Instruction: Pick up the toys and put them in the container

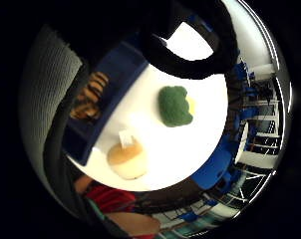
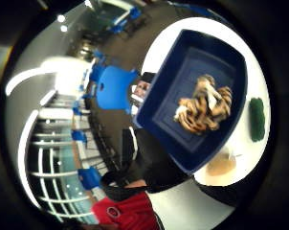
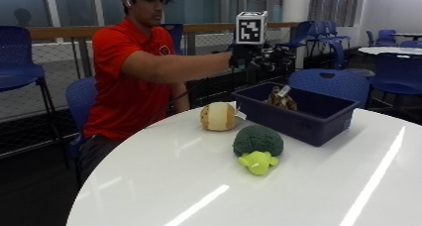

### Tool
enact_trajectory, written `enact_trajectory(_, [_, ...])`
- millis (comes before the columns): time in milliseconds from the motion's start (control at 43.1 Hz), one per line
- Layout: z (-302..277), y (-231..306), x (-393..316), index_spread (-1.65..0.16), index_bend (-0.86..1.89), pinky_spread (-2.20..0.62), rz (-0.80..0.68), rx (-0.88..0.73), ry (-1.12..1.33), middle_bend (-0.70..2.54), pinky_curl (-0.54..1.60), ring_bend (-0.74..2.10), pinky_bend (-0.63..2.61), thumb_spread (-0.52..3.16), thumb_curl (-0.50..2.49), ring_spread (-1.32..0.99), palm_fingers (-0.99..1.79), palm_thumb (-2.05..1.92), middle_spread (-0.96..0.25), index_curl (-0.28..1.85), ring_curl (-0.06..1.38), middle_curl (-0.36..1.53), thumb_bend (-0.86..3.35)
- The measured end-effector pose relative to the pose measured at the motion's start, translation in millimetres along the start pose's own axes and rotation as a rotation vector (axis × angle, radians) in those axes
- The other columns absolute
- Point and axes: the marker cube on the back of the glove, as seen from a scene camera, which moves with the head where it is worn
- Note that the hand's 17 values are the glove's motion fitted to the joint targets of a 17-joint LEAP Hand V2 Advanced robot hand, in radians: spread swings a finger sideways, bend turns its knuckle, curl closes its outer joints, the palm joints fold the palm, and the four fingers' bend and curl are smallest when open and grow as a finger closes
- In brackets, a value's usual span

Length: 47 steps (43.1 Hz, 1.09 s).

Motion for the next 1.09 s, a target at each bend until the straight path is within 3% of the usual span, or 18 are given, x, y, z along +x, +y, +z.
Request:
enact_trajectory(209, [27, 63, 45, -0.33, 0.11, 0.09, 0.122, -0.04, 0.103, 0.13, 0.3, 0.19, 0.94, 1.09, 0.42, -0.05, -0.23, -0.09, -0.07, 0.31, 0.29, 0.42, -0.08])
enact_trajectory(511, [82, 124, 73, -0.32, 0.13, 0.1, 0.2, -0.085, 0.032, 0.14, 0.28, 0.16, 0.84, 1.02, 0.3, -0.02, -0.2, -0.14, -0.05, 0.28, 0.27, 0.36, -0.1])
enact_trajectory(928, [138, 158, 77, -0.32, 0.13, 0.11, 0.274, -0.207, 0.1, 0.14, 0.29, 0.14, 0.81, 0.99, 0.22, 0.0, -0.22, -0.11, -0.04, 0.26, 0.23, 0.32, -0.09])
enact_trajectory(1091, [151, 159, 73, -0.32, 0.11, 0.1, 0.286, -0.241, 0.093, 0.11, 0.35, 0.13, 1.02, 1.02, 0.22, 0.01, -0.18, -0.06, -0.02, 0.24, 0.2, 0.28, -0.05])
